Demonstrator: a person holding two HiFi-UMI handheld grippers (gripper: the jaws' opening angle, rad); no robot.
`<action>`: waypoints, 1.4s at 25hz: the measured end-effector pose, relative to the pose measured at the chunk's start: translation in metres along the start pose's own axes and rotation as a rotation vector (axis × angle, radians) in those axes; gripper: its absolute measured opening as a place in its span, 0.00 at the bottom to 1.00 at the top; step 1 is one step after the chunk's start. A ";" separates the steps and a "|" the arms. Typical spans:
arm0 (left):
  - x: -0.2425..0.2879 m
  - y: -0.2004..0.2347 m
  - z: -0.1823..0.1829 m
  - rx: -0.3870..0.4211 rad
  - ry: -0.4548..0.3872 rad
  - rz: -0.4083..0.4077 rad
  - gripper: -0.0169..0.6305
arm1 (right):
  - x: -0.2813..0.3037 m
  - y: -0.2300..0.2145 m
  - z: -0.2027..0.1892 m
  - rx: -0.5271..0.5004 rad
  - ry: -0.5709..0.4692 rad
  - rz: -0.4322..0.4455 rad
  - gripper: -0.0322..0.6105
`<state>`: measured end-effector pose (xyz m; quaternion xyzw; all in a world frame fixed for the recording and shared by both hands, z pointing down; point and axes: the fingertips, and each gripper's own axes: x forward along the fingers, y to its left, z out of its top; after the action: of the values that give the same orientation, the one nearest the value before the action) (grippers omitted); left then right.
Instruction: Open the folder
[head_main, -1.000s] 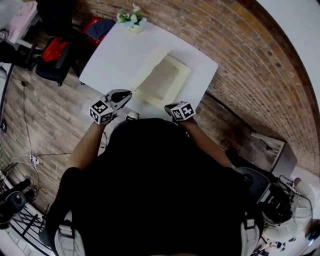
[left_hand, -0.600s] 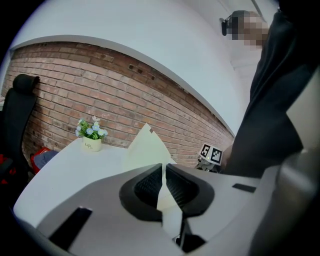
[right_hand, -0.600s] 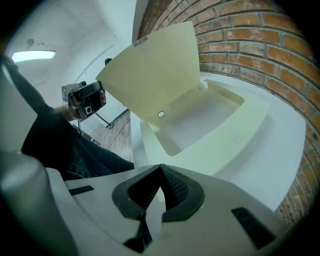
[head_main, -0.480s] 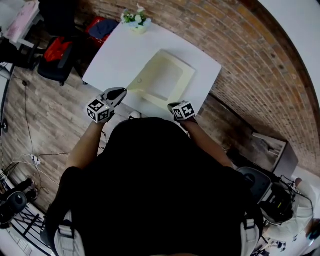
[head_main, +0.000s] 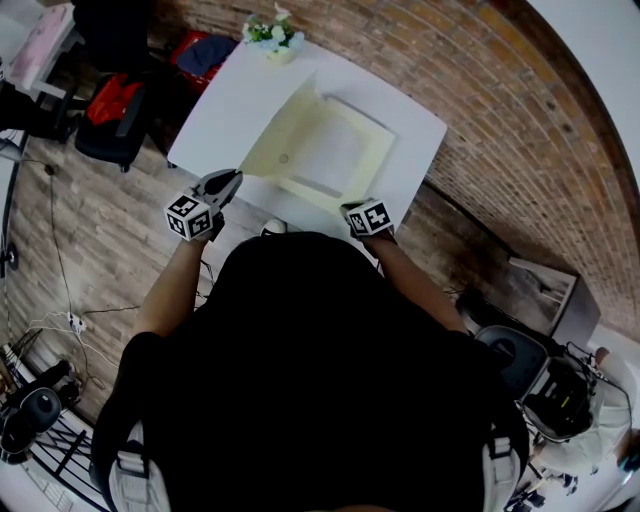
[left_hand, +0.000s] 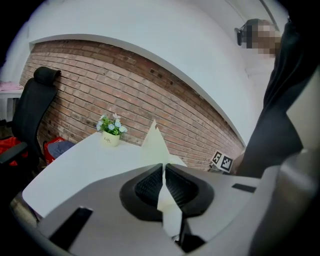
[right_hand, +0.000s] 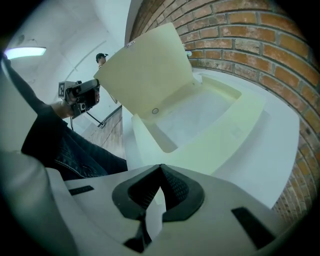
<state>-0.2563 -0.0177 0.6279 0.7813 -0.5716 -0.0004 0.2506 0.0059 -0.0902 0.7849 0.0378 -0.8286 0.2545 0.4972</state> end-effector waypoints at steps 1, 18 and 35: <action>-0.002 0.003 -0.001 -0.007 0.000 0.005 0.06 | 0.000 -0.001 -0.001 0.004 0.003 -0.005 0.09; -0.028 0.082 -0.007 -0.145 -0.030 0.141 0.05 | 0.005 -0.005 -0.004 0.068 0.001 -0.063 0.09; -0.050 0.140 -0.043 -0.334 -0.019 0.229 0.05 | 0.003 -0.008 -0.008 0.150 -0.080 -0.139 0.09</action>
<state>-0.3867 0.0132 0.7060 0.6586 -0.6510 -0.0741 0.3700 0.0138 -0.0929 0.7939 0.1424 -0.8219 0.2789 0.4759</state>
